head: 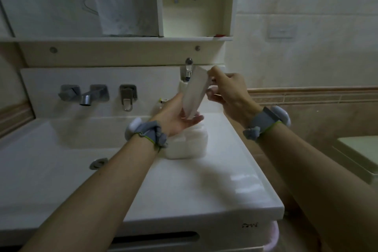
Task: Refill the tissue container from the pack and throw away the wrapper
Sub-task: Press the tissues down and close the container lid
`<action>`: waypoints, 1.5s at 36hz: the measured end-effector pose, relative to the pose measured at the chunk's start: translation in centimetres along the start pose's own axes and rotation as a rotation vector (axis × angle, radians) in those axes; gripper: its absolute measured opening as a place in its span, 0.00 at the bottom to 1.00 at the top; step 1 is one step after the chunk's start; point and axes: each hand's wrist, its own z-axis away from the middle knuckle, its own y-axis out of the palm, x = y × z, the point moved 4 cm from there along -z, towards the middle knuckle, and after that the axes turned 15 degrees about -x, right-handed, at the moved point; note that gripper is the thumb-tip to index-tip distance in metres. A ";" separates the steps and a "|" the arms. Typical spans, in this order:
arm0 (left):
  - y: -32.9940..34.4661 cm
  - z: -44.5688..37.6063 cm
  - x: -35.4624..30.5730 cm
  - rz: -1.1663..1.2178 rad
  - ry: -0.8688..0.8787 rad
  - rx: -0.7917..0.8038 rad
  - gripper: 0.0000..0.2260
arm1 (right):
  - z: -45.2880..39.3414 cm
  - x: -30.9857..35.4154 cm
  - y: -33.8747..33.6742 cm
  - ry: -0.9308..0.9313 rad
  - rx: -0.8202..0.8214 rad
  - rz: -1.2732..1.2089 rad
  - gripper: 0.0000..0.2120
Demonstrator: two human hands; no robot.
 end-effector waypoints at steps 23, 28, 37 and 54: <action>-5.9 -2.6 0.7 -1.106 0.603 -0.450 0.15 | -1.0 -8.8 0.5 -0.085 0.054 1.094 0.15; -5.6 -2.6 1.3 -1.104 0.567 -0.412 0.14 | -0.5 -9.3 0.9 -0.139 0.062 1.186 0.14; -5.8 -3.8 1.9 -1.159 0.513 -0.395 0.13 | -0.5 -10.2 1.5 -0.140 0.099 1.246 0.13; -5.4 -3.2 2.3 -1.276 0.567 -0.299 0.12 | -0.8 -11.9 2.3 -0.104 0.251 1.292 0.12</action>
